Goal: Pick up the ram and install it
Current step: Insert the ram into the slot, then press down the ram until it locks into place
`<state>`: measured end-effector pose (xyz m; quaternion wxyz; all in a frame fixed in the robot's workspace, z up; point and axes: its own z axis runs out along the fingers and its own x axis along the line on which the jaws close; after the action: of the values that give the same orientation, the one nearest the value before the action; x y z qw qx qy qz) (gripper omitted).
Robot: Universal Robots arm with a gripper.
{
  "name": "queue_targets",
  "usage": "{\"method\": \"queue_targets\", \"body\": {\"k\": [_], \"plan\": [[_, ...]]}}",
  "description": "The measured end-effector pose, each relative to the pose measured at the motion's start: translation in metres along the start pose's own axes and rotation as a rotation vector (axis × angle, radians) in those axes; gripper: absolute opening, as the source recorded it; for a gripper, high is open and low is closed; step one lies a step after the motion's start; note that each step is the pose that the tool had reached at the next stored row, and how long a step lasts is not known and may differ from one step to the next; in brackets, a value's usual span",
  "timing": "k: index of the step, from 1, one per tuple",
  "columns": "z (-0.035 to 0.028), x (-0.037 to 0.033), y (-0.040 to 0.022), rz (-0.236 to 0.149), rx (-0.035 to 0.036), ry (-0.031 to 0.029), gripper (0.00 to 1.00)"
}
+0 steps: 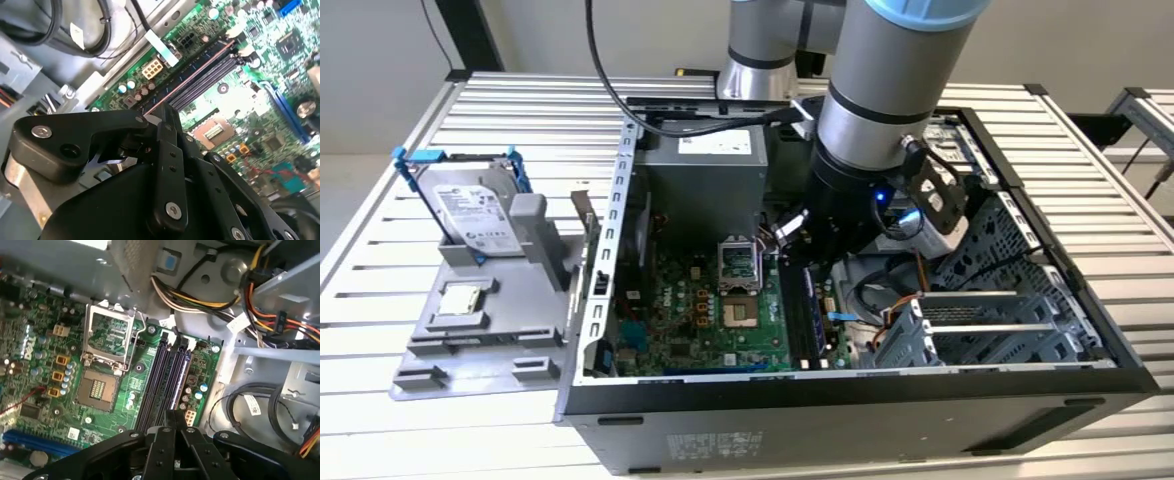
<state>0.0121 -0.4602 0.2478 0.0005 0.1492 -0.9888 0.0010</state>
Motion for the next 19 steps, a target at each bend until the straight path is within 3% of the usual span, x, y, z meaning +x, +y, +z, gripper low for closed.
{"method": "queue_targets", "body": {"k": [13, 19], "plan": [[-0.0008, 0.0, 0.0, -0.235, 0.0006, -0.0017, 0.0], [-0.0012, 0.0, 0.0, -0.326, 0.0011, -0.0028, 0.0]]}}
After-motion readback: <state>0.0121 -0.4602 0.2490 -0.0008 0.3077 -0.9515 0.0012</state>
